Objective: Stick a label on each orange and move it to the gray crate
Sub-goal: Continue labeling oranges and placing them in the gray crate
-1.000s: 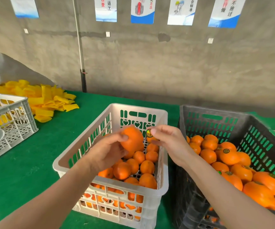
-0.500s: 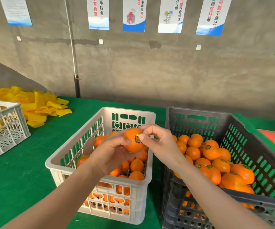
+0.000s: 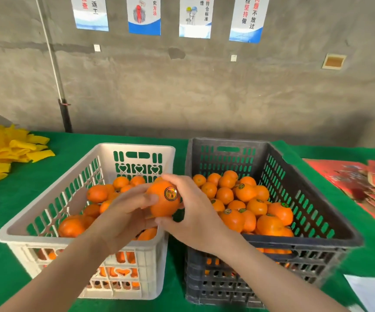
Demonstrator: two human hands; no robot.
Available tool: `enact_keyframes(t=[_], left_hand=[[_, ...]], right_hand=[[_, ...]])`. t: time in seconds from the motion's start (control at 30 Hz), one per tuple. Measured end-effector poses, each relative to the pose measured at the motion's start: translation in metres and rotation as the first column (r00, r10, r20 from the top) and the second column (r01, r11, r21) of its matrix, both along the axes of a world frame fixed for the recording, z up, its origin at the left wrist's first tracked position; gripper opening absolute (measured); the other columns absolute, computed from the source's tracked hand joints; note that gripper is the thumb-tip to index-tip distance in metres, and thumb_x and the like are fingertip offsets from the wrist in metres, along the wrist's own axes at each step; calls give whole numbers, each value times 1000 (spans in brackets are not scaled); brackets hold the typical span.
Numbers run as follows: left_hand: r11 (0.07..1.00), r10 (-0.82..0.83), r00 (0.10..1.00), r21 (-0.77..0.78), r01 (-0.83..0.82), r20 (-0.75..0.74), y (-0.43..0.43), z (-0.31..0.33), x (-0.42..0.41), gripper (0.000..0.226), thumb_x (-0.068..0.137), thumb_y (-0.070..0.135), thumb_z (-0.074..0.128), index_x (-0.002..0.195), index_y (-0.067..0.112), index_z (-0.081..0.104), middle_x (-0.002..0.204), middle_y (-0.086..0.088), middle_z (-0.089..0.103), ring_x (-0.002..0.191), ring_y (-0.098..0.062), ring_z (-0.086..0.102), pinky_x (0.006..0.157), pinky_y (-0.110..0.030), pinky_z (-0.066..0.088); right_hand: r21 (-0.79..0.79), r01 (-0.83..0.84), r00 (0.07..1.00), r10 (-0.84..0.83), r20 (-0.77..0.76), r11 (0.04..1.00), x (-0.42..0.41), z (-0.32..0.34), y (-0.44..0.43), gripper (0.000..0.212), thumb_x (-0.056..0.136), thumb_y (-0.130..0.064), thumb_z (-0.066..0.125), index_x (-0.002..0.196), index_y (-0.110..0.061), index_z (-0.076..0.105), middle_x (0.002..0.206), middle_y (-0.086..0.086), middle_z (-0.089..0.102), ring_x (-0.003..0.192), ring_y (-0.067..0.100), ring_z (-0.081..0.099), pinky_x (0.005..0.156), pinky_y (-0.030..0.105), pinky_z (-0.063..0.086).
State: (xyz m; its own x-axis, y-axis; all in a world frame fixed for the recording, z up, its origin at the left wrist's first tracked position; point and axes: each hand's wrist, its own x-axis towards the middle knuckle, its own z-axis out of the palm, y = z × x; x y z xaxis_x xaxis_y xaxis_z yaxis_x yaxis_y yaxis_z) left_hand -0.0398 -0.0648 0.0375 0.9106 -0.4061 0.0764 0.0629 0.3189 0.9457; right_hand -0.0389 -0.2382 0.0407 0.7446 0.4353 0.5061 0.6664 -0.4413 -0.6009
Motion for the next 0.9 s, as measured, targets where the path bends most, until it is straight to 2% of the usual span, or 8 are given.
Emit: enact_keyframes(t=[0.13,0.23,0.3,0.37,0.5,0.67,0.83,0.9], left_hand=[[972,204,977,105,-210,62,-52,-5,9,33,97,23,52,127,8,52,123,-17,63,105,-27,66,89,-35,55],[713,194,872,546,-440,450,-82,-17,15,35,98,-2,40,131,5,45,125,-12,56,111,-20,57,96,-20,42],[562,49,844,684,-466,535,-90,-26,17,36,96,-5,38,130,1,50,124,-12,55,115,-19,52,92,-13,36],[496,27,821,706,-506,570,-89,-30,17,36,94,-7,40,124,4,55,119,-9,57,112,-19,53,93,-20,39],[507,29,767,652,-564,641,-86,-34,16,33,90,-8,44,114,8,60,109,-3,57,100,-10,53,85,-17,42],[465,18,750,658,-592,661,-88,-35,16,33,89,-8,43,115,5,59,111,-7,58,98,-9,51,81,-15,39],[455,54,735,639,-620,676,-91,-36,11,31,92,-8,43,117,2,59,112,-14,59,97,-10,50,81,-13,36],[457,99,708,600,-656,699,-92,-38,8,28,93,-6,44,116,0,59,112,-15,59,100,-15,53,81,-12,36]], right_hand=[[45,234,972,-233,-28,971,22,18,-39,66,67,-24,81,124,-24,46,117,-5,50,104,6,48,84,20,43],[-212,336,905,-377,-196,918,49,24,-81,65,68,-23,82,122,-19,46,109,-4,50,99,12,50,74,24,39],[-550,205,861,-417,-293,810,62,19,-107,63,68,-22,81,120,-17,47,108,2,53,96,19,54,70,30,44],[-801,-29,845,-413,-339,599,70,5,-122,58,72,-17,78,121,-7,50,111,11,57,98,29,56,66,31,45],[-872,-315,793,-400,-459,374,76,-24,-129,55,80,-26,74,127,-9,50,126,8,55,112,28,53,93,41,48],[-760,-316,802,-268,-534,568,75,-32,-115,46,82,-24,72,124,-15,54,115,-1,57,104,20,54,92,34,47],[-842,-356,833,-271,-482,405,77,-41,-111,41,93,-17,59,132,-8,50,134,8,51,126,27,47,105,39,37],[-845,-263,875,-254,-412,465,75,-37,-116,35,93,-17,59,127,-7,54,126,7,56,120,26,51,100,33,40]])
